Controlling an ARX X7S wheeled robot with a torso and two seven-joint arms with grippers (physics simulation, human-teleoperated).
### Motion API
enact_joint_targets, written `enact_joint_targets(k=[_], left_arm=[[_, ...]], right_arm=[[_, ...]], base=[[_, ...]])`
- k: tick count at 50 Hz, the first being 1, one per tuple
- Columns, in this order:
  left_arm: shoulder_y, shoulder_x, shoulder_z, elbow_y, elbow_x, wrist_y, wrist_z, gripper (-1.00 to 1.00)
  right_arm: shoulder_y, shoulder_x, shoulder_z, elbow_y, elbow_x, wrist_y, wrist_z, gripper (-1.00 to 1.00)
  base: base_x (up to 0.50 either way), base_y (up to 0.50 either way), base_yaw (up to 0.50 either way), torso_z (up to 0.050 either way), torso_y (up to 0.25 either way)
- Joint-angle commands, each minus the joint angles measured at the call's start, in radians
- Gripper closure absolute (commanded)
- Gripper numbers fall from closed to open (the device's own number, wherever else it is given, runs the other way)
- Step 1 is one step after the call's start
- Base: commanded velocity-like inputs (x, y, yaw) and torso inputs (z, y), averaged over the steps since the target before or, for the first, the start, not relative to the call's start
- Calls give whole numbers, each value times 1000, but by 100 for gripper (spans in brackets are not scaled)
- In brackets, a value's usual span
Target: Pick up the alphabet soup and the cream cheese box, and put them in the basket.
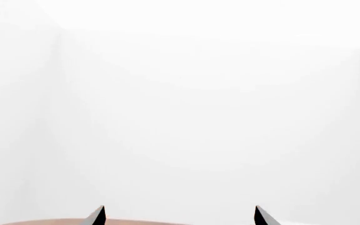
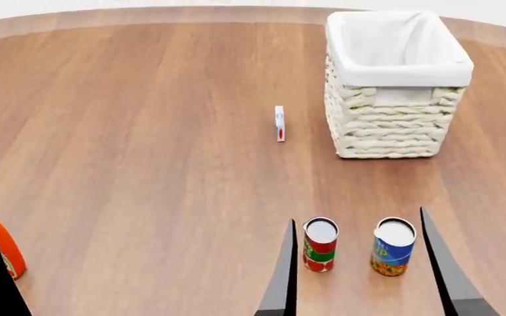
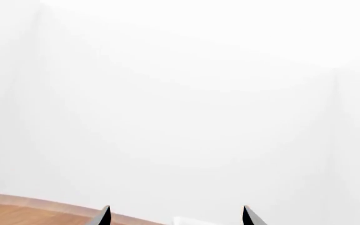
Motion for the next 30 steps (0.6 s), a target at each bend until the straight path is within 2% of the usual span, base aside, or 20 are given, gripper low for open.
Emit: enact_joint_targets(k=[1, 9, 13, 15, 25, 30], left_arm=[[7, -11, 3, 3, -3, 9, -11, -100], [7, -19, 6, 7, -2, 9, -19, -100], [6, -21, 9, 1, 0, 12, -22, -100], [4, -21, 14, 5, -1, 7, -24, -100], [16, -34, 6, 10, -3, 14, -35, -100], [10, -36, 3, 16, -4, 8, -45, -100]], right_arm=[[-19, 13, -6, 12, 9, -31, 18, -100], [10, 12, -14, -13, 9, 20, 12, -100], [-7, 22, -11, 7, 17, -19, 25, -100], [11, 21, -9, -20, 18, 23, 17, -100], [8, 29, -23, 26, 33, -29, 34, -100], [26, 29, -28, -3, 37, 18, 27, -100]], base=[[258, 0, 0, 0, 0], [254, 0, 0, 0, 0], [253, 0, 0, 0, 0], [252, 0, 0, 0, 0], [254, 0, 0, 0, 0], [255, 0, 0, 0, 0]])
